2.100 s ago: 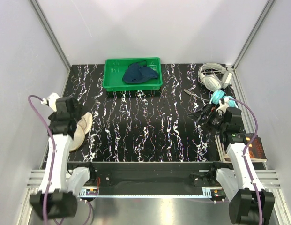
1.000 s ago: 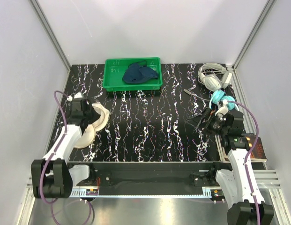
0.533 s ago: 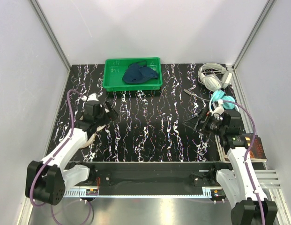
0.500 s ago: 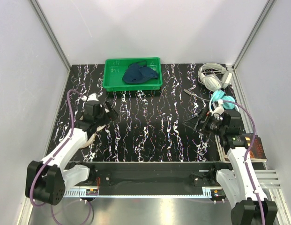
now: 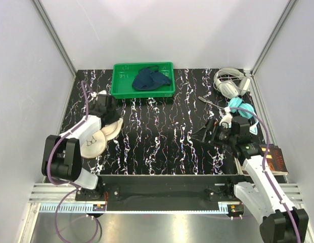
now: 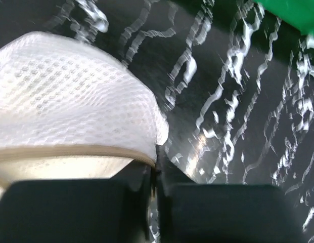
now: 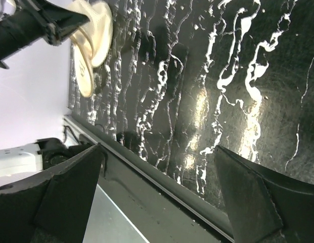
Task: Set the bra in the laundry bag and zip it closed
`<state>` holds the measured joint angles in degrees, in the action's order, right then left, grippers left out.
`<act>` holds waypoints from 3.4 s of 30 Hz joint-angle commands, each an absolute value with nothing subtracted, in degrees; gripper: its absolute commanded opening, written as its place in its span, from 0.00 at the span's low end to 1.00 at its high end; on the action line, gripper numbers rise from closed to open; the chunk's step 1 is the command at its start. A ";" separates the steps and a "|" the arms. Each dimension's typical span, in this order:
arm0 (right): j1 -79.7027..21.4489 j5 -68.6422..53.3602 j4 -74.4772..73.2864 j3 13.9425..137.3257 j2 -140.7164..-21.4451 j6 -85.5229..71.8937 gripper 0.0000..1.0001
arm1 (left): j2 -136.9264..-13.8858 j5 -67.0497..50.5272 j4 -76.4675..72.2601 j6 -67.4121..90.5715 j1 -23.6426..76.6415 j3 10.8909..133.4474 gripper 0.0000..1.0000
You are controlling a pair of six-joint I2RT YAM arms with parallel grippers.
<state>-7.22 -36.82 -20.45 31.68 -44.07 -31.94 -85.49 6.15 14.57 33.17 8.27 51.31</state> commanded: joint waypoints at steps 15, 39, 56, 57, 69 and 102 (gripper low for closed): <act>-31.46 -20.04 -12.92 44.29 -66.26 -32.25 1.00 | -55.04 -0.18 19.14 43.51 35.60 33.13 0.63; -58.97 6.58 4.04 58.45 -92.45 -42.45 0.78 | -57.12 -1.68 18.98 41.31 16.08 26.89 0.65; -61.79 12.92 7.48 61.43 -100.54 -45.17 0.67 | -53.87 4.57 20.92 38.94 16.08 27.59 0.84; -61.79 13.27 6.86 62.04 -100.89 -45.78 0.67 | -54.40 4.83 20.57 38.33 16.08 27.86 0.84; -61.79 17.14 5.19 62.40 -100.90 -46.67 0.56 | -68.81 6.07 13.98 35.42 16.08 31.99 0.70; -50.81 -2.29 -11.07 48.26 -79.64 -23.91 0.00 | -45.79 -19.07 24.27 41.56 17.93 30.07 0.63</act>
<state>-53.41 -1.48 -7.14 50.13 -84.18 -28.64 -46.89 -12.84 27.33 36.82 17.61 33.54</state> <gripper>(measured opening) 0.009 0.629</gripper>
